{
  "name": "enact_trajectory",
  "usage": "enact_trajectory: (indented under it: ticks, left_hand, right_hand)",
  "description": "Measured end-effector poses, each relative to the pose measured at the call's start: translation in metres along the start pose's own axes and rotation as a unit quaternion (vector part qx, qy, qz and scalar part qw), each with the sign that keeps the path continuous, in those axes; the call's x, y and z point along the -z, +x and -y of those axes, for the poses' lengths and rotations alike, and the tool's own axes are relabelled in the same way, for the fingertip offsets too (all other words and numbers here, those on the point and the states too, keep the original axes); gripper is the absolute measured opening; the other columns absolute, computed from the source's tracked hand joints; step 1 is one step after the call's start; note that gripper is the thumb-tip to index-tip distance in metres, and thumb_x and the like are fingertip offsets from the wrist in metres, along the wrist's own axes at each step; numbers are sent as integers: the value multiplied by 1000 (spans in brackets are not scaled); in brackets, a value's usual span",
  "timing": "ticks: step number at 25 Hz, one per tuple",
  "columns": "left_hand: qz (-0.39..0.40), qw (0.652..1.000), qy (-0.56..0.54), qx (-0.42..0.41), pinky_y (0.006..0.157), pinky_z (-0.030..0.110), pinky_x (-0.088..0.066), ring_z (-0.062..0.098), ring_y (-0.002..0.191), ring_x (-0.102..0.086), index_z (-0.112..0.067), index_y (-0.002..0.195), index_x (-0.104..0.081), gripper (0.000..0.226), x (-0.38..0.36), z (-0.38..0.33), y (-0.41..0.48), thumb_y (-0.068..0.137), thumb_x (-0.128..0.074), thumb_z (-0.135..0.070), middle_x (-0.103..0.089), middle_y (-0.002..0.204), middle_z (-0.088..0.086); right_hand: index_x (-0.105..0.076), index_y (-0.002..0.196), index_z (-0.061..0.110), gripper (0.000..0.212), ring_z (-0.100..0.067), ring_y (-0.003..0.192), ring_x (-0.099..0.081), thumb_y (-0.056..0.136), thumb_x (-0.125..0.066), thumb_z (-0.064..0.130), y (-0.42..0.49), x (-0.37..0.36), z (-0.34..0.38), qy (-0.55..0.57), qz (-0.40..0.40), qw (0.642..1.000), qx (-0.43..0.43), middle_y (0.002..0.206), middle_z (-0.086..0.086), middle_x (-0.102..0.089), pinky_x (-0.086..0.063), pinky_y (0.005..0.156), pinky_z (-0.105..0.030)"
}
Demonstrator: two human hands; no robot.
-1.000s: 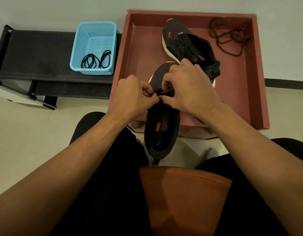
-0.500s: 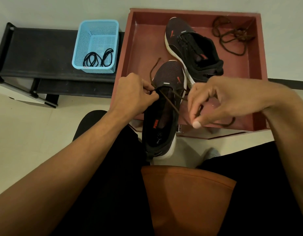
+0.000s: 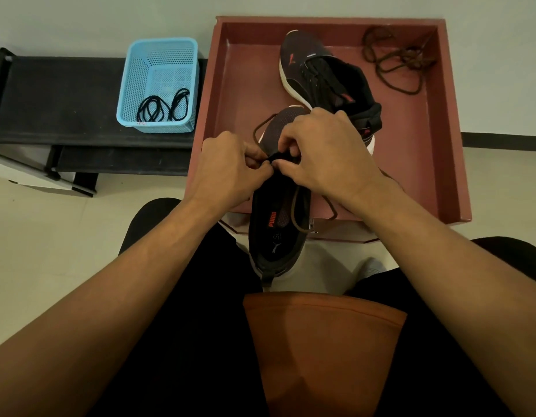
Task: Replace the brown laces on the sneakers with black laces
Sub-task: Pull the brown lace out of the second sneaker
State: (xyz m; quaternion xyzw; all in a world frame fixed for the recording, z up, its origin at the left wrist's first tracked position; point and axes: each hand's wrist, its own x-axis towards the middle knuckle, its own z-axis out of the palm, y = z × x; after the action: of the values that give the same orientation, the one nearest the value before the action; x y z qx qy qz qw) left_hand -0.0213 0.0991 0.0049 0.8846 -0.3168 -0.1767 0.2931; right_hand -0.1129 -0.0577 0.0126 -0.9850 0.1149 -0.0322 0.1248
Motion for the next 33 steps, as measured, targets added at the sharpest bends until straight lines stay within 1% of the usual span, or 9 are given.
enact_trajectory:
  ticks: [7, 10, 15, 18, 20, 22, 24, 26, 33]
  left_hand:
    - [-5, 1000, -9, 1, 60, 10, -54, -8, 59, -66, -24, 100, -84, 13, 2, -1, -1, 89, -77, -26, -71, 69, -14]
    - [-6, 1000, -14, 7, 57, 6, -50, -12, 55, -63, -24, 100, -84, 14, 1, -1, -1, 88, -78, -28, -71, 68, -15]
    - [-20, 999, -15, 24, 54, 6, -48, -11, 48, -61, -19, 96, -84, 11, 1, 3, 1, 89, -78, -25, -72, 68, -11]
    - [-21, 999, -20, 27, 53, 8, -50, -7, 45, -61, -18, 93, -83, 8, 0, 4, 1, 90, -77, -22, -73, 68, -9]
    - [-19, 999, -21, 24, 52, 6, -49, -7, 45, -62, -19, 92, -82, 6, 0, 3, 1, 90, -77, -23, -71, 66, -11]
    - [-18, 999, -18, 21, 53, 7, -50, -8, 46, -62, -19, 93, -82, 7, -1, 3, 2, 90, -77, -24, -71, 66, -11]
    - [-16, 1000, -11, 19, 54, 7, -49, -10, 47, -61, -20, 94, -83, 10, 0, 4, 2, 90, -77, -26, -73, 67, -10]
    - [-14, 1000, -13, 12, 52, 6, -47, -10, 47, -61, -20, 96, -84, 11, 0, 4, 1, 91, -77, -28, -72, 68, -10]
    - [-21, 1000, -9, -2, 54, 7, -48, -9, 52, -63, -21, 99, -84, 15, -1, 1, -1, 90, -77, -30, -72, 68, -11]
  right_hand:
    - [-76, 98, 27, 17, -25, 95, -65, 95, -66, 40, -4, 4, 9, -69, -25, 997, -10, 88, 1, -71, -43, 89, -43]
    - [-74, 86, 28, 11, -25, 87, -67, 88, -70, 39, -6, 9, 13, -30, 20, 998, -42, 84, 1, -70, -45, 75, -36]
    - [-69, 64, 29, 16, -2, 61, -62, 74, -80, 34, -24, 55, -3, 125, 203, 971, -31, 58, 13, -64, -44, 61, -25]
    - [-75, 70, 28, 10, -10, 53, -59, 77, -82, 29, -40, 80, -27, 150, 398, 905, -16, 62, 6, -69, -53, 61, -25]
    - [-74, 71, 32, 12, -8, 54, -56, 80, -83, 30, -45, 81, -34, 111, 464, 879, -23, 64, 5, -69, -49, 58, -21]
    - [-72, 73, 31, 12, -1, 55, -57, 80, -81, 32, -41, 72, -34, 118, 386, 915, -9, 67, 11, -68, -46, 55, -16]
    - [-71, 81, 32, 11, -1, 63, -60, 84, -79, 39, -30, 54, -25, 168, 184, 968, 3, 71, 12, -67, -49, 61, -20]
    - [-71, 88, 32, 19, -4, 69, -61, 85, -76, 50, -17, 33, -12, 165, 37, 986, -9, 75, 13, -65, -53, 65, -32]
    - [-72, 89, 33, 13, -19, 90, -67, 89, -71, 45, -3, -2, 6, 36, -6, 998, -44, 87, 9, -68, -48, 68, -35]
